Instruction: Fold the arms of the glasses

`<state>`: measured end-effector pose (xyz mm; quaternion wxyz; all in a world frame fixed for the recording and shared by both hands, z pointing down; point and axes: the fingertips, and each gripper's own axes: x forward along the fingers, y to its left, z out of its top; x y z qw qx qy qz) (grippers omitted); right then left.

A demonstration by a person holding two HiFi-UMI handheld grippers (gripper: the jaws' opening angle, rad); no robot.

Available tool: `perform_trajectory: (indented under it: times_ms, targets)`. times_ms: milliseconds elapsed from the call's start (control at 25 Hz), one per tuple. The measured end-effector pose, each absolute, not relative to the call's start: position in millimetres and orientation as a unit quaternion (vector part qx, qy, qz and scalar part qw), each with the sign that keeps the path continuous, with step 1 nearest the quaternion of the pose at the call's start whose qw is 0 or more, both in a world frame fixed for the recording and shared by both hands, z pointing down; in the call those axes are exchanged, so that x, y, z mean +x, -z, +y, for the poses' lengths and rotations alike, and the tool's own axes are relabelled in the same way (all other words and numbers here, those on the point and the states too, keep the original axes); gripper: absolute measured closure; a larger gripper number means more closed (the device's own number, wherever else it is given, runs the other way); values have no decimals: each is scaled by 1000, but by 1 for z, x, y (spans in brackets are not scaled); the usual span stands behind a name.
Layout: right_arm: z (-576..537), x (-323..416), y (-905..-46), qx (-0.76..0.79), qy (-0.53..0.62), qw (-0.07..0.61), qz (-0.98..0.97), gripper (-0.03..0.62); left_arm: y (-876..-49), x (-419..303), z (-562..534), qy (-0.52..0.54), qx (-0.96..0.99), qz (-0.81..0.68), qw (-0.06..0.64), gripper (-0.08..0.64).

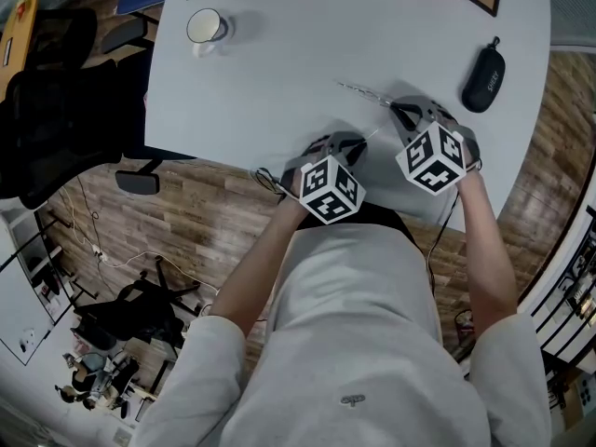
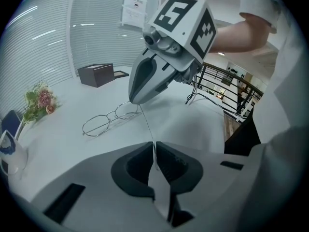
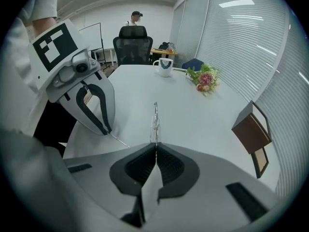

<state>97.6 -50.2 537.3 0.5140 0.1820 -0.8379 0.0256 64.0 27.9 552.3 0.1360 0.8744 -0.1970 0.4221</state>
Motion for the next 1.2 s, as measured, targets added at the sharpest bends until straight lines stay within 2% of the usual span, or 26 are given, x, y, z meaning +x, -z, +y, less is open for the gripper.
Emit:
perform_trajectory:
  times_ms: [1200]
  targets:
    - [-28,94,-542,140,-29,525,-839,581,-550,28,-5,-426,854,-263,145,528]
